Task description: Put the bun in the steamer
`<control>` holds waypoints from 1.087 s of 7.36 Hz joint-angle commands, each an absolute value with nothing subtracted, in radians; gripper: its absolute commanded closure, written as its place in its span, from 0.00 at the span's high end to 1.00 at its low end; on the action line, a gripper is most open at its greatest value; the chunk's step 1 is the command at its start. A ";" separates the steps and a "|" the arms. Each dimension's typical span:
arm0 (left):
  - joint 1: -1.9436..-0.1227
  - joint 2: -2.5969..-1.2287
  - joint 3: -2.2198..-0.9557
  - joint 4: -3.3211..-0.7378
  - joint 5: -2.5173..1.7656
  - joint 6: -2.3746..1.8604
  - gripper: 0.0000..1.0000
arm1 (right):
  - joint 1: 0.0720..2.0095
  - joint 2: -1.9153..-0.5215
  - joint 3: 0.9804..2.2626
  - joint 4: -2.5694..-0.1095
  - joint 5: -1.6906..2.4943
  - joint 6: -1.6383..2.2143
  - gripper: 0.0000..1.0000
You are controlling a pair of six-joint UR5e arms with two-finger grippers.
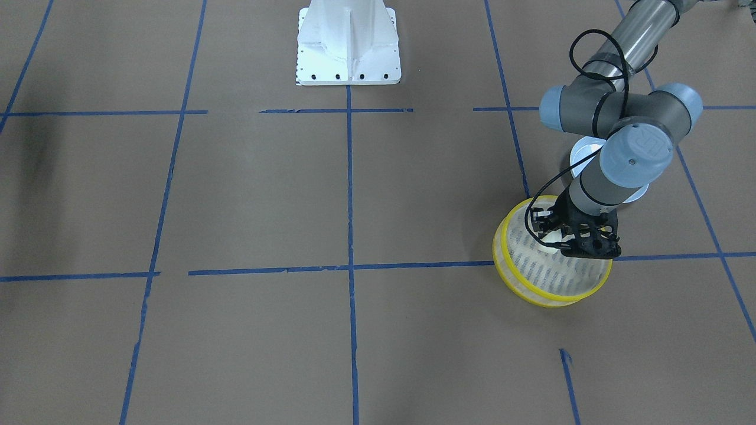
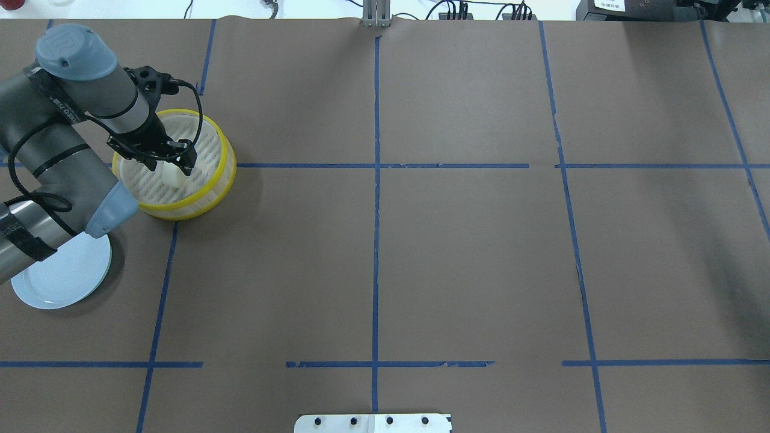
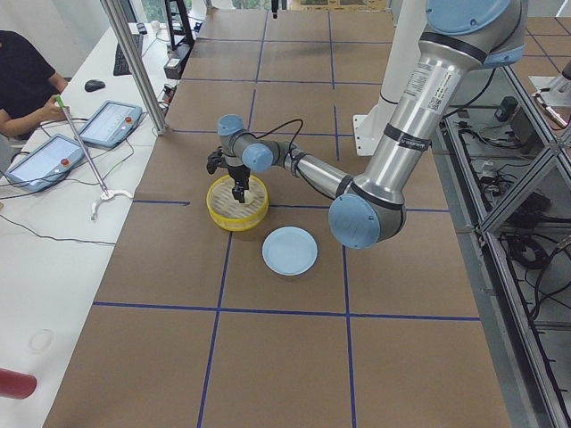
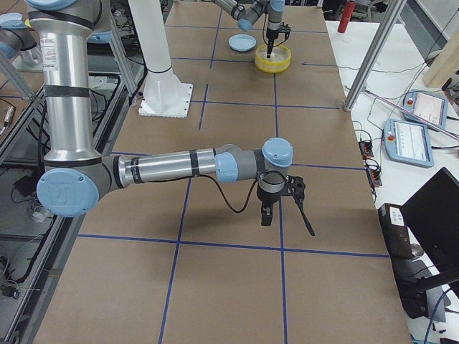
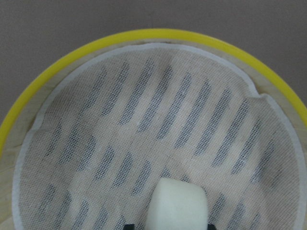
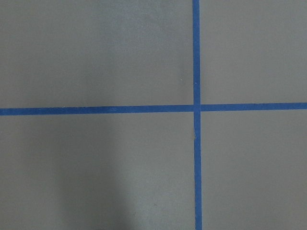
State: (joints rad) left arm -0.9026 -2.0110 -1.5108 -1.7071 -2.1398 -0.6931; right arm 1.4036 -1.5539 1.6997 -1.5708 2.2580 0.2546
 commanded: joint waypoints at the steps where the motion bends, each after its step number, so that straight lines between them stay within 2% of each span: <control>1: -0.904 -2.010 -1.529 -1.703 -2.135 -0.693 1.00 | 1.404 -1.554 1.700 -1.571 2.258 0.255 1.00; 2: -0.931 -2.002 -1.586 -1.695 -2.138 -0.693 1.00 | 1.404 -1.554 1.700 -1.571 2.258 0.255 1.00; 4: -1.037 -1.941 -1.803 -1.601 -2.137 -0.678 1.00 | 1.404 -1.554 1.700 -1.571 2.258 0.255 1.00; 6: -1.115 -1.889 -1.824 -1.597 -2.144 -0.632 1.00 | 1.404 -1.554 1.700 -1.571 2.258 0.255 1.00; 8: -1.251 -1.774 -1.829 -1.600 -2.151 -0.330 1.00 | 1.404 -1.554 1.700 -1.571 2.258 0.256 1.00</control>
